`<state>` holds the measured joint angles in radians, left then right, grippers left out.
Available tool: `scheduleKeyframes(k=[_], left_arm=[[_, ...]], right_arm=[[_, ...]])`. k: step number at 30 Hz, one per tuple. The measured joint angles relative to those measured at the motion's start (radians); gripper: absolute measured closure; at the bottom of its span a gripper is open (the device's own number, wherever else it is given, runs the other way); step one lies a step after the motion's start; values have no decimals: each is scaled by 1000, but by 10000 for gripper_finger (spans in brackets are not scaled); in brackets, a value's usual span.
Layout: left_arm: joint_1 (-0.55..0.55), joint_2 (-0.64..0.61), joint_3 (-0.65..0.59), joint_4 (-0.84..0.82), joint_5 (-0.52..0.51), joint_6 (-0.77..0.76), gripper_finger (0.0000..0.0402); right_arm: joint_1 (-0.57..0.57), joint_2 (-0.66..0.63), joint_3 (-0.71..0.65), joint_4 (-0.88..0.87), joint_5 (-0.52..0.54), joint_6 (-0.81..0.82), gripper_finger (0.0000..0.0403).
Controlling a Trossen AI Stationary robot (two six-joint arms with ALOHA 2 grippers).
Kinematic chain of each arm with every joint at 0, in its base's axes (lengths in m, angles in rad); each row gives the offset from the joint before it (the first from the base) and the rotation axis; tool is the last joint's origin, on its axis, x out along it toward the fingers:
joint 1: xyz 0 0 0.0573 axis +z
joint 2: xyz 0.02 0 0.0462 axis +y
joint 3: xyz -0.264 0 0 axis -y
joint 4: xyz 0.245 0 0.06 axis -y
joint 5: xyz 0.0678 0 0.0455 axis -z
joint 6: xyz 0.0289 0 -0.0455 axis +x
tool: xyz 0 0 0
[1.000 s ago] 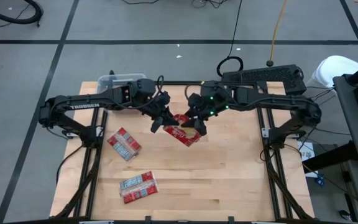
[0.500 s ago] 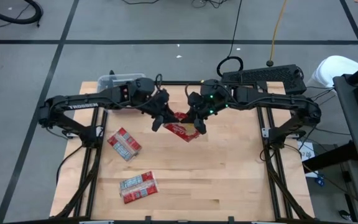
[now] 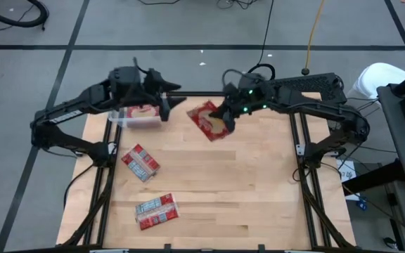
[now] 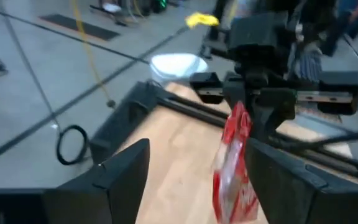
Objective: Sort popcorn bags into baskets
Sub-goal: Put the popcorn pack into the transparent bin
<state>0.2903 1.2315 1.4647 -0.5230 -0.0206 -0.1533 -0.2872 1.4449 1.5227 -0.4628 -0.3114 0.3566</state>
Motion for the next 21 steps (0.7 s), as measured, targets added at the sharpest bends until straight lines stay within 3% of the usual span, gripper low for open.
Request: scheduleKeyframes(k=[10,21], left_arm=[[36,-37,0,1,13,-36,159],[22,-39,0,31,16,-89,178]], right_arm=[[-92,-48,-2,197,25,55,384],[-119,-48,0,489,28,109,385]])
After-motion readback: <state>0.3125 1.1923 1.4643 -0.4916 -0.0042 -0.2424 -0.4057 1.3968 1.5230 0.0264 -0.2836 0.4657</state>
